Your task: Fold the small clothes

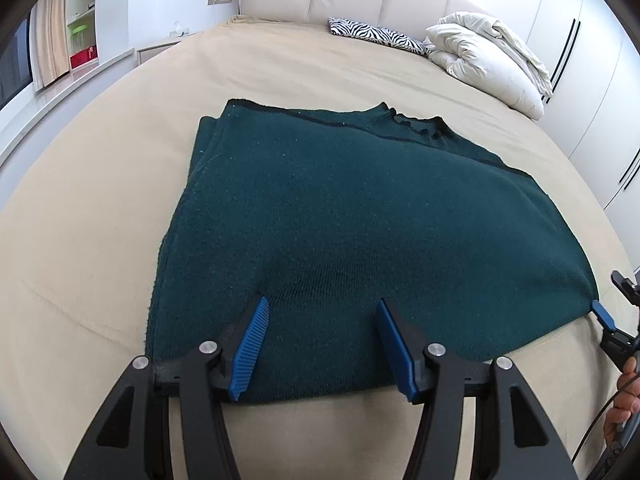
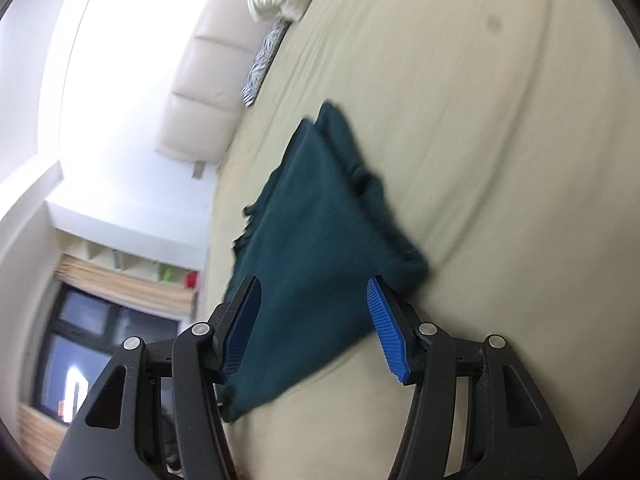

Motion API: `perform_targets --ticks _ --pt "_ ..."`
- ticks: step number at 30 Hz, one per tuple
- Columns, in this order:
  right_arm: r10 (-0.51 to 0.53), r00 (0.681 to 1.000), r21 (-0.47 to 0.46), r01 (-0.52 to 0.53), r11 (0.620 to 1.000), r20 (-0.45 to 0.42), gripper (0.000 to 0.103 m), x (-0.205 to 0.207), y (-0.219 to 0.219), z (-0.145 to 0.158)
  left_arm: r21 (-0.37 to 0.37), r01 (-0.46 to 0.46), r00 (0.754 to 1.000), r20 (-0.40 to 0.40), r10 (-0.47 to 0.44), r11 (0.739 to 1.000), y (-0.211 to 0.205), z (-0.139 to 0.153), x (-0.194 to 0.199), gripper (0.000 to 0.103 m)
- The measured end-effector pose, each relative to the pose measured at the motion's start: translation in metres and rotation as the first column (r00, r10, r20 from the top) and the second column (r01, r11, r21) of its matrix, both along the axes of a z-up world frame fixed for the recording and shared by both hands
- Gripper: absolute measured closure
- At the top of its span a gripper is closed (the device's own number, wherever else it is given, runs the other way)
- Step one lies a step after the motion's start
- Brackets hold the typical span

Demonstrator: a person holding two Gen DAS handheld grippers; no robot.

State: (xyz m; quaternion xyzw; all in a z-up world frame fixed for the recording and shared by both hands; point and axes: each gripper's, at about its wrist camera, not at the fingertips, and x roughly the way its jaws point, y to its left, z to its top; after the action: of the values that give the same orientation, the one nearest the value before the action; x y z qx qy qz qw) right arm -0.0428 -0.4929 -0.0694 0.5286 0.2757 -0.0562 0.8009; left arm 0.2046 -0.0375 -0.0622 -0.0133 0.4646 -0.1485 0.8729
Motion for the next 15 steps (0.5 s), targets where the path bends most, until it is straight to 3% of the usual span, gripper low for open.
perform_targets --ticks 5,9,15 --pt "0.053 0.999 -0.139 -0.052 0.989 0.006 0.046 0.011 0.032 0.033 0.016 0.007 1.0 -0.006 -0.007 1.0 -0.002 0.001 -0.001 0.043" --pt "0.158 0.987 -0.265 -0.147 0.953 0.02 0.044 0.023 0.069 0.066 0.019 0.007 1.0 -0.008 -0.007 1.0 -0.003 0.0 0.0 0.043" --pt "0.229 0.973 -0.294 -0.225 0.929 -0.02 0.042 0.055 0.099 0.065 0.033 0.009 1.0 -0.008 -0.008 0.999 -0.005 -0.003 0.001 0.043"
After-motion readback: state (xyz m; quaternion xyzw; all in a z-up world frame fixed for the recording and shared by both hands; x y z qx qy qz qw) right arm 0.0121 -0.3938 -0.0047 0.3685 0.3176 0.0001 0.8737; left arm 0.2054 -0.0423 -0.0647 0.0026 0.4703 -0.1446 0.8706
